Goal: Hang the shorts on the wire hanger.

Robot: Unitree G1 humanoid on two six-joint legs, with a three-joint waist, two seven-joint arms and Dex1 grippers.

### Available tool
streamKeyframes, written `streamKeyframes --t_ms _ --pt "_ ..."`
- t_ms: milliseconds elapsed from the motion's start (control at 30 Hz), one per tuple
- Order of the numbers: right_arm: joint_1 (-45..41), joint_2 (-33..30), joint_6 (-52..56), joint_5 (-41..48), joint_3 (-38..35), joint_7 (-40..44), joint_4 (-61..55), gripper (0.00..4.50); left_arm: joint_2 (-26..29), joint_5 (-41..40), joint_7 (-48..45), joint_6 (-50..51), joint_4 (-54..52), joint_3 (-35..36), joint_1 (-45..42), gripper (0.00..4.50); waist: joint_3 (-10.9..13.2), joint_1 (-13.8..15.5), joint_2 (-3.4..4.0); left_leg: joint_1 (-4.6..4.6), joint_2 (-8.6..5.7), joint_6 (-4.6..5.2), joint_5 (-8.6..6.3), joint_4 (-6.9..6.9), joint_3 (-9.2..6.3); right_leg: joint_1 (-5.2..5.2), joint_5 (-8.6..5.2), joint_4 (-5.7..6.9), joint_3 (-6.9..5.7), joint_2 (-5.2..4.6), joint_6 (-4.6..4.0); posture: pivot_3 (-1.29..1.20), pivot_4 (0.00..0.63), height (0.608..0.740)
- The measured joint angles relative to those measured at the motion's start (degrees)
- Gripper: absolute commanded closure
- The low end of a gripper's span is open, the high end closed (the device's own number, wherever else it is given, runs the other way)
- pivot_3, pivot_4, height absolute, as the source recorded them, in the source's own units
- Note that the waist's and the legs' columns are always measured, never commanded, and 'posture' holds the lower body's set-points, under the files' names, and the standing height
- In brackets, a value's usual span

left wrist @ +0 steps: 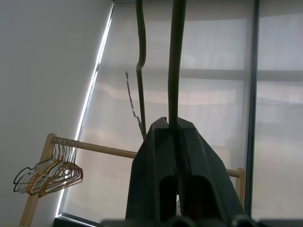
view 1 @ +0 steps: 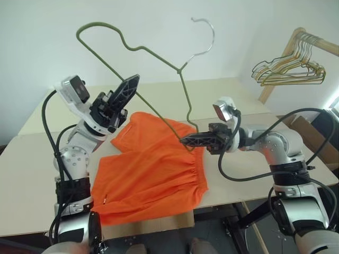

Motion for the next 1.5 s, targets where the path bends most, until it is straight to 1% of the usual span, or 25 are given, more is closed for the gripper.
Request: streamKeyframes --t_ms 133,233,267,400,433,467,500,600,667,733,833,967,1133,1233,1267,1367,1500 --pt "0.0 0.2 0.0 -0.1 0.0 0.0 0.0 4.5 0.7 1.2 0.6 0.7 0.7 -0.4 0.2 3.47 0.0 0.0 0.0 0.0 0.0 0.0 0.0 0.0 0.0 0.0 0.0 0.0 0.0 0.01 0.0 -0.05 0.0 0.74" --pt "0.0 0.3 0.0 -0.1 -0.2 -0.7 0.0 4.5 1.2 2.7 0.4 1.7 0.8 -2.2 1.2 2.46 0.0 0.0 0.0 0.0 0.0 0.0 0.0 0.0 0.0 0.0 0.0 0.0 0.0 0.0 0.0 -0.05 0.0 0.74" --pt "0.2 0.5 0.0 0.2 -0.7 -1.1 0.0 4.5 1.4 4.3 0.7 1.7 1.2 -3.0 1.5 2.21 0.0 0.0 0.0 0.0 0.0 0.0 0.0 0.0 0.0 0.0 0.0 0.0 0.0 0.0 0.0 -0.05 0.0 0.74" --pt "1.4 0.4 1.0 1.6 -4.3 -4.0 -0.7 4.5 4.4 13.0 3.2 1.4 3.5 -7.6 3.3 0.82 0.0 0.0 0.01 0.01 -0.01 0.0 0.0 -0.01 0.0 0.0 0.0 -0.01 0.0 0.01 0.0 -0.05 0.0 0.74" --pt "2.8 0.0 1.6 2.6 -6.0 -5.2 -1.8 4.5 5.4 16.3 3.9 1.0 4.3 -9.1 4.2 0.56 0.0 0.1 0.03 0.01 -0.03 0.0 0.0 -0.05 0.0 0.0 0.0 -0.03 0.0 -0.01 0.0 -0.06 0.0 0.74" --pt "5.0 -1.3 2.9 3.7 -8.0 -6.7 -3.2 4.5 6.3 19.5 4.3 0.2 4.6 -10.7 5.8 0.21 0.0 0.3 0.03 -0.03 -0.02 0.0 0.0 -0.07 -0.01 0.0 -0.01 -0.1 -0.03 -0.01 0.0 -0.06 0.0 0.74" --pt "6.6 -2.5 3.7 4.1 -9.4 -7.7 -3.7 4.5 6.8 21.2 4.3 -0.1 4.9 -11.3 7.2 0.04 0.0 0.3 0.03 -0.05 -0.02 0.0 -0.01 -0.07 0.0 -0.01 0.0 -0.14 -0.03 -0.02 0.0 -0.06 0.0 0.74" --pt "12.3 -6.4 6.9 5.9 -13.7 -10.3 -5.6 4.5 8.7 26.0 3.2 -1.4 5.3 -13.7 9.7 0.04 0.0 0.5 0.02 -0.35 -0.03 0.0 -0.01 -0.06 0.04 -0.32 0.0 -0.15 -0.01 -0.04 0.0 -0.06 0.0 0.74" --pt "18.3 -9.9 8.8 6.9 -16.2 -11.8 -8.8 4.5 11.0 29.2 1.1 -3.6 4.0 -15.9 10.9 0.04 0.0 0.8 0.02 -0.5 -0.02 0.01 -0.01 -0.11 0.05 -0.47 0.0 -0.16 0.0 -0.03 0.0 -0.07 0.0 0.74" --pt "25.4 -13.0 11.5 7.2 -20.0 -14.2 -9.8 4.5 13.5 31.9 -0.9 -5.1 3.7 -17.0 12.8 0.04 0.0 1.2 0.03 -0.53 -0.01 0.03 -0.02 -0.14 0.09 -0.52 -0.01 -0.22 0.02 -0.02 0.0 -0.08 0.0 0.74" --pt "33.1 -15.3 16.0 9.0 -25.7 -17.2 -10.4 4.5 15.3 35.1 -3.5 -7.5 3.0 -18.5 13.9 0.04 0.0 1.3 0.04 -0.57 -0.02 0.03 -0.02 -0.07 0.15 -0.55 0.0 -0.18 0.08 -0.03 -0.01 -0.09 0.0 0.74" --pt "41.1 -21.0 21.7 10.4 -29.3 -17.9 -10.4 4.5 18.4 37.4 -7.9 -10.0 1.1 -19.4 14.0 0.04 0.0 1.2 0.03 -0.37 0.0 0.04 -0.02 -0.06 0.24 -0.42 0.0 -0.18 0.15 -0.02 0.0 -0.11 0.0 0.74" --pt "48.3 -25.4 24.0 11.6 -29.1 -11.4 -7.8 4.5 19.0 39.6 -10.2 -12.0 1.5 -20.7 13.5 0.04 0.0 0.2 0.01 -0.11 0.01 0.04 -0.02 -0.06 0.27 -0.14 -0.05 -0.22 0.19 0.0 0.08 -0.12 0.0 0.74" --pt "51.8 -28.9 23.5 10.6 -27.0 -7.2 -5.0 4.5 18.9 39.7 -11.1 -12.1 1.7 -21.0 13.0 0.04 0.0 -0.1 0.0 0.05 0.04 0.07 -0.04 -0.06 0.26 0.13 -0.13 -0.42 0.17 0.01 0.28 -0.12 0.0 0.74" --pt "52.3 -29.6 23.0 10.1 -26.2 -5.8 -3.8 4.5 18.9 39.8 -11.4 -12.1 1.8 -21.3 12.8 0.04 0.0 -0.3 0.0 0.06 0.04 0.07 -0.04 -0.06 0.27 0.15 -0.17 -0.47 0.18 0.01 0.43 -0.12 0.0 0.74" --pt "52.3 -31.1 21.3 8.5 -23.5 -2.7 -0.6 4.5 18.5 40.3 -11.9 -12.2 1.7 -21.9 12.5 0.04 0.0 -0.8 0.0 0.08 0.03 0.07 -0.04 -0.05 0.3 0.22 -0.14 -0.51 0.24 0.0 0.48 -0.12 0.0 0.74" --pt "51.0 -32.1 19.5 5.3 -19.3 -1.6 3.0 4.5 17.4 40.6 -11.3 -12.0 1.5 -22.2 12.6 0.04 0.0 -1.0 0.0 0.08 0.03 0.07 -0.04 -0.05 0.28 0.23 -0.11 -0.51 0.22 0.0 0.47 -0.11 0.0 0.74"
